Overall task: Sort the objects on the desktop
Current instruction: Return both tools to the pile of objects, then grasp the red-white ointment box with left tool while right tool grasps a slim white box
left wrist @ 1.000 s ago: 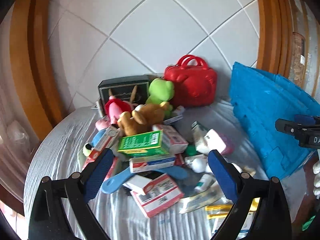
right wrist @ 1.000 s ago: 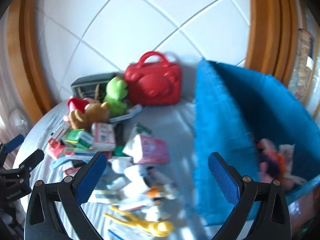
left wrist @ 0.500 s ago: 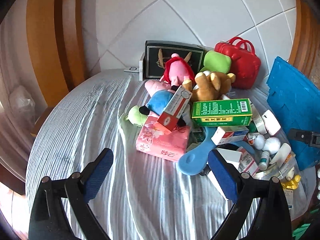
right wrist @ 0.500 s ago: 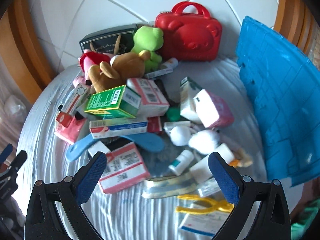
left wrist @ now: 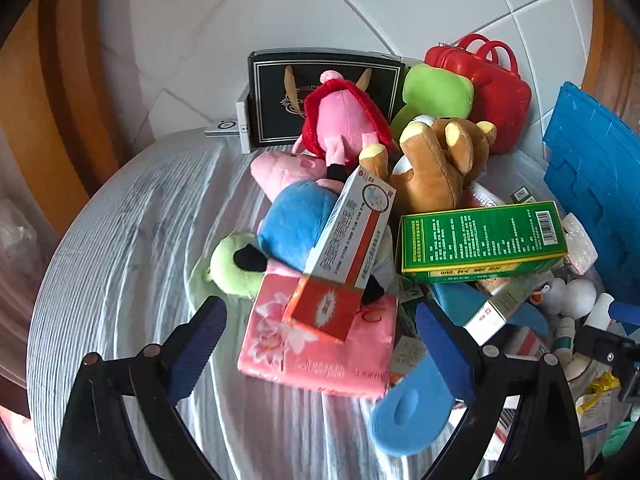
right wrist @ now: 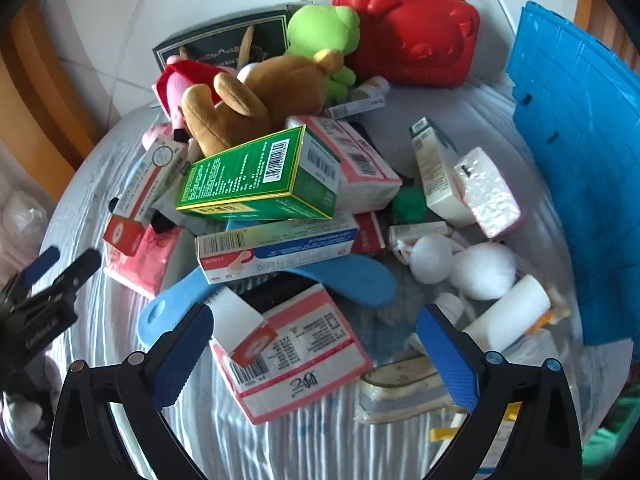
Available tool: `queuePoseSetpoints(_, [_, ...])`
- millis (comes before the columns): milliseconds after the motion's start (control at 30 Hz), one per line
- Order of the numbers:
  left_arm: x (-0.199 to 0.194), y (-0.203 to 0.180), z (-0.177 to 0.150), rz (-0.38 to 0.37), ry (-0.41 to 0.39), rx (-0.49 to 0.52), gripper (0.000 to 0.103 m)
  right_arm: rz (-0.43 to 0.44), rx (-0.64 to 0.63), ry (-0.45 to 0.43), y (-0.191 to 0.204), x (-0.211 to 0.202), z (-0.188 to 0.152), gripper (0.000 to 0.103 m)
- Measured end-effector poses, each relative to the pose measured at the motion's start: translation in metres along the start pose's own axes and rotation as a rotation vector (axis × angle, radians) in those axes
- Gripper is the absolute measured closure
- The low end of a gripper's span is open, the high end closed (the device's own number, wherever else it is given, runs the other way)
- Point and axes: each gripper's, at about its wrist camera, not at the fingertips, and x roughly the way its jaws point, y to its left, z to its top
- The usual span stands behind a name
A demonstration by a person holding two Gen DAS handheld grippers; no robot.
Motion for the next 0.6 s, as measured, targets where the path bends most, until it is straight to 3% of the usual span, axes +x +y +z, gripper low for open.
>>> queuePoseSetpoints(267, [0.059, 0.003, 0.018, -0.042, 0.076, 0.016, 0.006, 0.013, 0.083, 0.066, 0.004, 0.038, 0.024, 0.000])
queuePoseSetpoints(333, [0.069, 0.007, 0.017, -0.040, 0.109, 0.004, 0.021, 0.029, 0.112, 0.094, 0.005, 0.049, 0.030, 0.000])
queuePoseSetpoints(400, [0.079, 0.016, 0.012, -0.092, 0.155, -0.047, 0.042, 0.028, 0.132, 0.120, 0.009, 0.060, 0.036, 0.000])
queuePoseSetpoints(600, [0.072, 0.039, 0.003, -0.134, 0.120, -0.109, 0.049, 0.018, 0.161, 0.144, 0.020, 0.081, 0.051, 0.000])
